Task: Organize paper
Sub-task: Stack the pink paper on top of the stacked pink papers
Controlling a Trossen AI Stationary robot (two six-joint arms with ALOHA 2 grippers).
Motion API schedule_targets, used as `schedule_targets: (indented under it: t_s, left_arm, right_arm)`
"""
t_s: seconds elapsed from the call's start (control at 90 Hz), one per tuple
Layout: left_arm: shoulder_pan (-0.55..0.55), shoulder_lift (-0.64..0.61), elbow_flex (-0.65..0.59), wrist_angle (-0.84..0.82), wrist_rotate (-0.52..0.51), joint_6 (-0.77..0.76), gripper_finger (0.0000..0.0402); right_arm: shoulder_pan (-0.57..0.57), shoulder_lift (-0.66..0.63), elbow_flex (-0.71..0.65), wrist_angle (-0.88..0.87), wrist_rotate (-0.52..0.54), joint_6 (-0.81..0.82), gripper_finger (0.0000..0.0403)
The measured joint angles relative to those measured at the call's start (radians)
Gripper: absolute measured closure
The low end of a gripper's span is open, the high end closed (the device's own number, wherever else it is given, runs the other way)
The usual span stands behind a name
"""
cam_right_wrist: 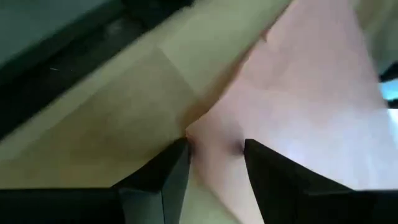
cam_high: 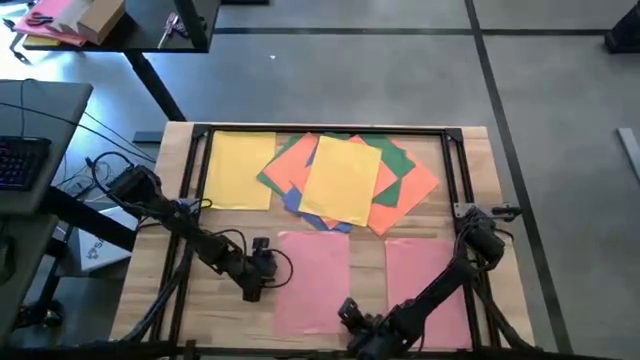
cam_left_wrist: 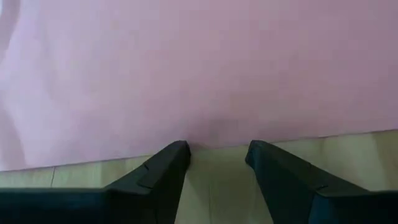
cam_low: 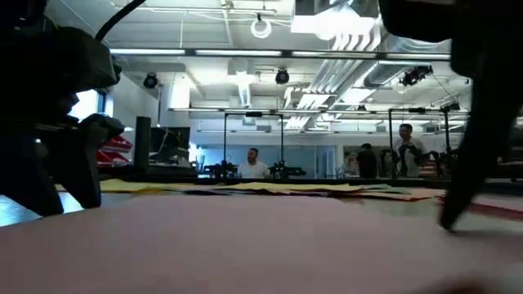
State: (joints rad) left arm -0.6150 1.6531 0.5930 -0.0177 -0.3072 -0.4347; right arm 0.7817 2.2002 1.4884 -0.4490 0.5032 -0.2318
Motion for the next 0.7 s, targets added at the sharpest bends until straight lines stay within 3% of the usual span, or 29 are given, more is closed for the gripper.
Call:
schedule_targets:
  t_s: [0.533,0.7]
  left_arm:
    - [0.0,0.0,0.0,-0.005,0.004,-0.051,0.0229]
    - [0.0,0.0,0.0,-0.005,0.004,-0.06,0.0229]
  right_arm:
    - [-0.013,0.002,0.133,-0.03,0.378,-0.076,0.0259]
    - [-0.024,-0.001,0.21,-0.004,0.402,-0.041,0.0259]
